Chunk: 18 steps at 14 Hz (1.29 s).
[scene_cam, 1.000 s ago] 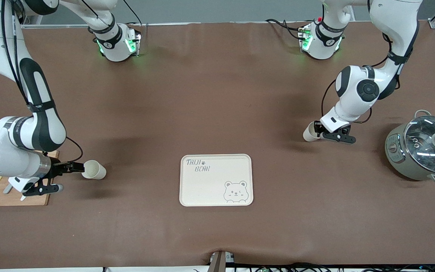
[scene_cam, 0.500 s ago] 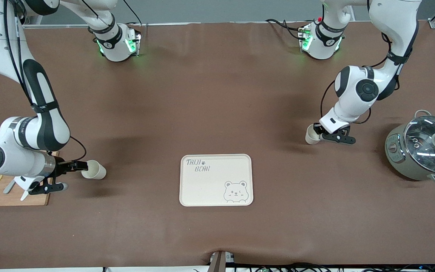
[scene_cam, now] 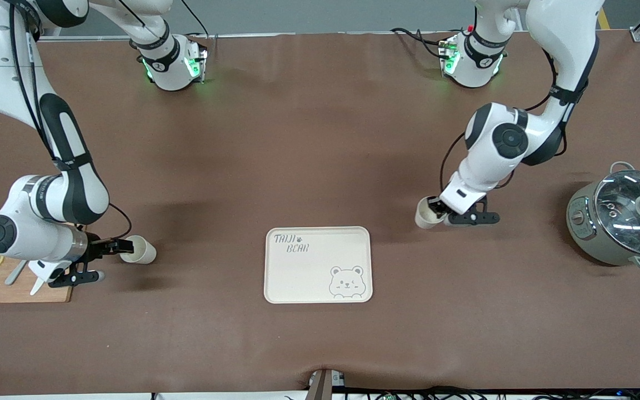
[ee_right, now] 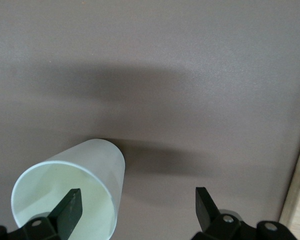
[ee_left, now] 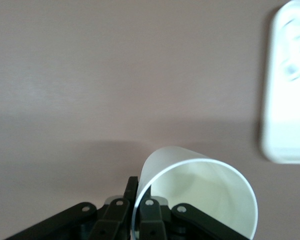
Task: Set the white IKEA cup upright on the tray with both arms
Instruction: 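Move the left gripper's cup to the tray while the right gripper grips its cup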
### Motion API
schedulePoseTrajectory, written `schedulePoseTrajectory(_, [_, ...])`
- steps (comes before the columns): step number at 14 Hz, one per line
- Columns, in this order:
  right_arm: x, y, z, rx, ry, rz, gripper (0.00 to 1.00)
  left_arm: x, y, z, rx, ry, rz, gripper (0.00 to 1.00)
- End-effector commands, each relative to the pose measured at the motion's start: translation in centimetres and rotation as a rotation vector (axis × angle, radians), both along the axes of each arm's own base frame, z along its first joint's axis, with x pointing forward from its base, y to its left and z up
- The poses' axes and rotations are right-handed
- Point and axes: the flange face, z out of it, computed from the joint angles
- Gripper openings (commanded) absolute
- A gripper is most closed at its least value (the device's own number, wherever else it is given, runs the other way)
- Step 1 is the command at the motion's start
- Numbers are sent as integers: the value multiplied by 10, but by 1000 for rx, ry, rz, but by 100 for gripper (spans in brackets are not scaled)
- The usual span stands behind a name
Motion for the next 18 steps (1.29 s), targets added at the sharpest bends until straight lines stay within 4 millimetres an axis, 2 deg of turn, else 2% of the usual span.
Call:
schedulePoseTrajectory(1, [2,2,-3,11,-9,3,100,51,-70,28,-26,108,140,0])
schedulePoseTrajectory(2, [2,1,-7,11,-14,1,100,64,-92,30,-25,150,178,0])
schedulePoseTrajectory(3, [3,2,-7,10,-23,2,100,69,-117,25,-19,189,199,0])
schedulePoseTrajectory(4, [3,6,-7,10,-22,7,100,70,-132,17,-15,210,221,0])
schedulePoseTrajectory(5, [3,6,-8,11,-19,7,100,67,-145,8,-16,218,234,0])
schedulePoseTrajectory(8, [2,8,-8,11,-14,7,100,69,-172,1,-52,189,254,0])
schedulePoseTrajectory(9, [2,8,-7,11,-14,5,100,63,-187,-4,-66,173,250,0])
schedulePoseTrajectory(11, [2,9,-7,11,-14,5,83,61,-199,-17,-76,146,261,0])
schedulePoseTrajectory(14, [3,8,-7,11,-14,5,66,57,-216,-43,-60,80,255,0])
schedulePoseTrajectory(16, [3,12,-6,11,-15,12,46,56,-224,-65,-52,21,260,0])
schedulePoseTrajectory(18, [4,17,-3,9,-18,18,34,55,-228,-76,-41,-13,265,0])
